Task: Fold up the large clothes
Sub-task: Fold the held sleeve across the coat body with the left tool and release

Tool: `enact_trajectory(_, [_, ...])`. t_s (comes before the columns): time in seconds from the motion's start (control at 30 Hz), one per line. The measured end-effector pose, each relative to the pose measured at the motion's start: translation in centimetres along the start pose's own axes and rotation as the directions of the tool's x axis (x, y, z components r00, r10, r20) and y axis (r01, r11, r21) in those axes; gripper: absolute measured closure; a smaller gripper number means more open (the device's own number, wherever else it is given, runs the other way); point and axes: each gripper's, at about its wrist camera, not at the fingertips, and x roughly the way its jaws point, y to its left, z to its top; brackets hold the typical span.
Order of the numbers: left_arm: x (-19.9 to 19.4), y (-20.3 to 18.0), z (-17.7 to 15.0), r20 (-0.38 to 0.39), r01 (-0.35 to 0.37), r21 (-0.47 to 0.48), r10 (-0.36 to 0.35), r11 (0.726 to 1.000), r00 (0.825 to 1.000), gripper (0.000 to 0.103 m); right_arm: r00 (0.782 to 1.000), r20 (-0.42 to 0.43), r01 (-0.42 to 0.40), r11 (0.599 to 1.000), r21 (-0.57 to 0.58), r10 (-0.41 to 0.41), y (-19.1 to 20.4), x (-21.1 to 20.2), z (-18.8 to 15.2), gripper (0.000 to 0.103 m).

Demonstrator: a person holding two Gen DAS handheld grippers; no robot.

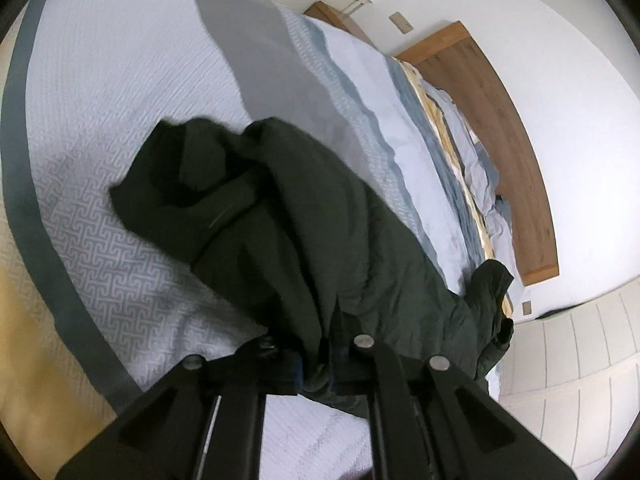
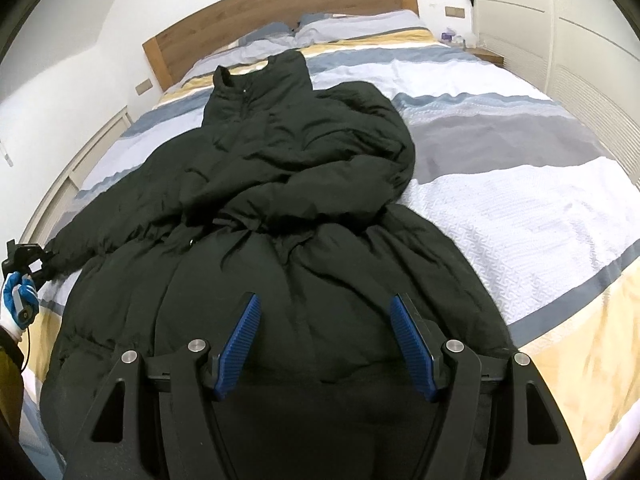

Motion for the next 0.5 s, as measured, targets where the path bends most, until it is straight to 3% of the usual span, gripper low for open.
enact_trajectory(0.27, [-2.8,-5.6,-0.8,0.036,-0.002,0.123,-0.003,0.992,0.999,0.097,0.999,0.037,-0.018,0.999,0.029,0.017,-1.5,-1.7,-0.2,0.036])
enact_trajectory(0.5, [-5.2,-12.1,-3.0,0.063,0.01,0.255,-0.027,0.967,0.998,0.097,0.998,0.062,-0.027,0.997,0.078,0.022,-4.1,-3.0,-0.9,0.036])
